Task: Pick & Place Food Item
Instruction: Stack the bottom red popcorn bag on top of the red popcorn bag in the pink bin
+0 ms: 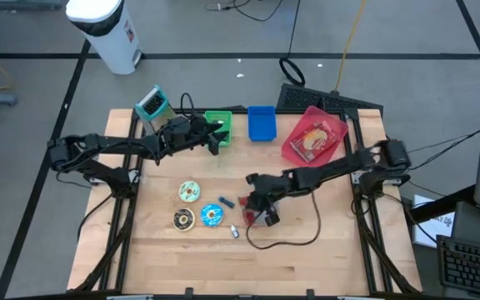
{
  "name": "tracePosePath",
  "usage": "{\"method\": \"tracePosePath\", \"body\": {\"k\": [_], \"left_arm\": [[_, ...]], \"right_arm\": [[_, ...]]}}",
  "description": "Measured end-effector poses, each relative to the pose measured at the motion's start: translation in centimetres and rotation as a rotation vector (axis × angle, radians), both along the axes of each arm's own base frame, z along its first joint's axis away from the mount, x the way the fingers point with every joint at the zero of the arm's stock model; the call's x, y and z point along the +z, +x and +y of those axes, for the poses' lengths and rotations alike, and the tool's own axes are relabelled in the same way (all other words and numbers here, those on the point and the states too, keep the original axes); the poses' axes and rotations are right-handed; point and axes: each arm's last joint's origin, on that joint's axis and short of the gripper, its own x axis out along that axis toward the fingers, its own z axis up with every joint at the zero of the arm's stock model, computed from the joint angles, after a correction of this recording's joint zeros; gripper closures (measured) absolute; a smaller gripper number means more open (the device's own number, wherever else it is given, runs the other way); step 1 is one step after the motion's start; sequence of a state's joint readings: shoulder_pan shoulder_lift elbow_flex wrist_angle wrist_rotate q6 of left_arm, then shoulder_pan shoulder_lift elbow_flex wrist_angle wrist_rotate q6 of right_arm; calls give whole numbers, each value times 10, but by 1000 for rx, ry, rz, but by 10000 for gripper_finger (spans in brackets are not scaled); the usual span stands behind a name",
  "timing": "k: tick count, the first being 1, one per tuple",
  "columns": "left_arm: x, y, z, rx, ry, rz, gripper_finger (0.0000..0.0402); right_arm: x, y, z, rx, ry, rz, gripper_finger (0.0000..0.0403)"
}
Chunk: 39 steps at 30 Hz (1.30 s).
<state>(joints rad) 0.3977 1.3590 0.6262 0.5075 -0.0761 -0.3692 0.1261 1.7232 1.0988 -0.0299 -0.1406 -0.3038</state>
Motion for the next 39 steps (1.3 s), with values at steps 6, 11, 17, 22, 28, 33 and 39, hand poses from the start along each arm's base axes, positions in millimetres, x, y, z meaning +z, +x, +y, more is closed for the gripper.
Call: {"method": "tracePosePath", "body": {"k": [6, 11, 17, 22, 28, 33, 39], "left_arm": [[0, 1, -3, -20, 3, 6, 172], [2, 5, -10, -213, 49, -11, 172], [13, 11, -24, -391, 125, -111, 172], [23, 17, -41, -467, 126, -209, 172], [30, 24, -56, -515, 190, -195, 172], [30, 25, -60, -505, 215, -183, 172], [28, 25, -57, -448, 211, -155, 172]], "right_arm": [[42, -25, -14, 40, 108, -227, 403], [42, -55, -29, 52, 298, -399, 403], [36, -83, -34, 136, 469, -532, 403], [34, -93, -31, 253, 529, -572, 403], [28, -91, -33, 85, 474, -554, 403], [5, -93, -17, -120, 312, -365, 384], [-7, -94, 14, -391, 205, -81, 265]]}}
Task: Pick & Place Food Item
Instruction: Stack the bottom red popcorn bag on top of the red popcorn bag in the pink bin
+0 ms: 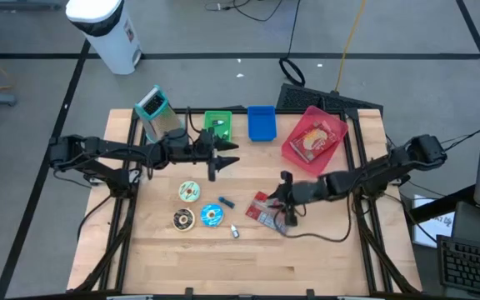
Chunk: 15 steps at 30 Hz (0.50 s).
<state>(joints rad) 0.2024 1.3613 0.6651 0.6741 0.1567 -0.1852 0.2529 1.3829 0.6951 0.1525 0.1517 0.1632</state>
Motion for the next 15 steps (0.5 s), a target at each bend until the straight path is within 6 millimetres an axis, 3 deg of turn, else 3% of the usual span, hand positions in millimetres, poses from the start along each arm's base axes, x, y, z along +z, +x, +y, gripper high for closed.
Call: {"method": "tracePosePath", "body": {"k": [3, 6, 10, 15], "left_arm": [[0, 0, 1, 43, 1, 1, 172], [-1, 0, 2, 67, 1, 15, 172], [-4, 0, 2, 72, -5, 40, 172], [-9, 0, 0, 73, -28, 93, 172]], "right_arm": [[-10, 2, 15, -62, 0, 4, 202], [-25, 9, 22, -113, 25, 22, 166], [-57, 13, 21, -184, -5, 116, 160], [-79, 20, 22, -196, 13, 153, 191]]}}
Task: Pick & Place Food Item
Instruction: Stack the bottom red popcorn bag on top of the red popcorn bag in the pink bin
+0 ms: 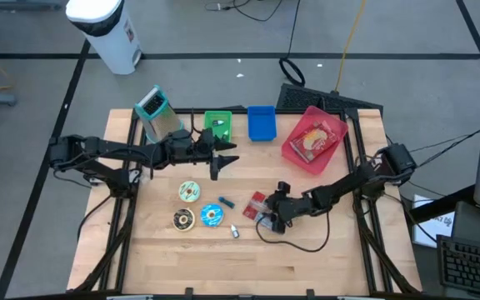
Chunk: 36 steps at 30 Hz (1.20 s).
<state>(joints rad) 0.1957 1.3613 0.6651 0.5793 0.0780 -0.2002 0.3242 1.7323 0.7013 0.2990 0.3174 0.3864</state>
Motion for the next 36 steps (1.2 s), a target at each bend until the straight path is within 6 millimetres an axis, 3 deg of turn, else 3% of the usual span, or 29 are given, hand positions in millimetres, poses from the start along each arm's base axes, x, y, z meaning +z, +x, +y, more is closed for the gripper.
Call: {"method": "tracePosePath", "body": {"k": [4, 9, 11, 16, 21, 26, 33, 36], "left_arm": [[-2, 0, -2, 0, -15, 24, 172], [-3, 0, -2, 2, -13, 27, 172], [-3, 0, -2, 3, -6, 29, 172], [-3, 0, -2, 2, 4, 30, 172], [-3, 0, -2, 2, 7, 31, 172], [-3, 0, -2, 1, 11, 32, 172], [0, 1, -7, -56, 16, -4, 172], [8, 2, -13, -158, 28, -78, 172]], "right_arm": [[-15, -1, 0, -22, 19, 60, 246], [-30, -5, -2, -24, 4, 152, 363], [-31, -5, -3, -16, -4, 156, 391], [-21, -4, -4, 16, -5, 127, 401], [16, -2, -5, 116, -43, -34, 402], [64, -7, -9, 273, -13, -305, 403], [97, -29, -9, 605, 126, -678, 403], [98, -37, -13, 684, 177, -778, 403]]}}
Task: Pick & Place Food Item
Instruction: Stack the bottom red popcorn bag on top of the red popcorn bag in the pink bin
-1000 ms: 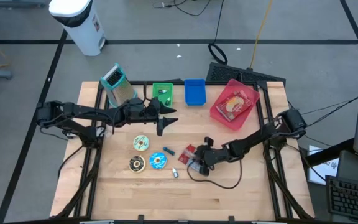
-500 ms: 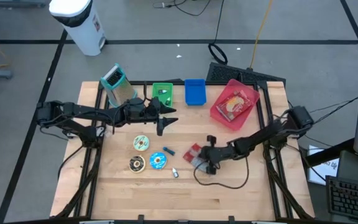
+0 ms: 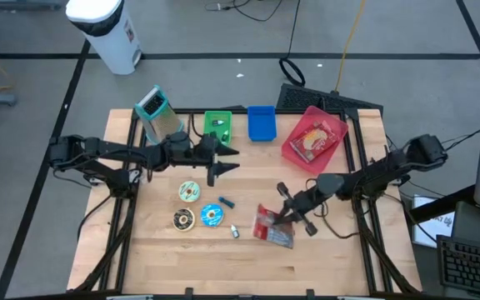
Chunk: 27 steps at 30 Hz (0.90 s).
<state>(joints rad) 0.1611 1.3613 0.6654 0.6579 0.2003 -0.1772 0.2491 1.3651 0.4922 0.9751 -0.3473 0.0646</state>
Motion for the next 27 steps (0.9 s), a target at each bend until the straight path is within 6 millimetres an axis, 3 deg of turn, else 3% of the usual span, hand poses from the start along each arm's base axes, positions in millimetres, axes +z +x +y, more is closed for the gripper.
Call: {"method": "tracePosePath", "body": {"k": [7, 13, 19, 27], "left_arm": [[24, 6, -25, -304, 43, -120, 172], [41, 26, -58, -433, 338, -84, 172], [44, 48, -84, -419, 672, -131, 172], [50, 89, -90, -413, 716, -133, 172]], "right_arm": [[10, -7, -5, 116, 48, -168, 403], [18, -9, -7, 176, 53, -243, 403], [24, -12, -7, 224, 88, -288, 403], [26, -11, -7, 220, 101, -292, 403]]}}
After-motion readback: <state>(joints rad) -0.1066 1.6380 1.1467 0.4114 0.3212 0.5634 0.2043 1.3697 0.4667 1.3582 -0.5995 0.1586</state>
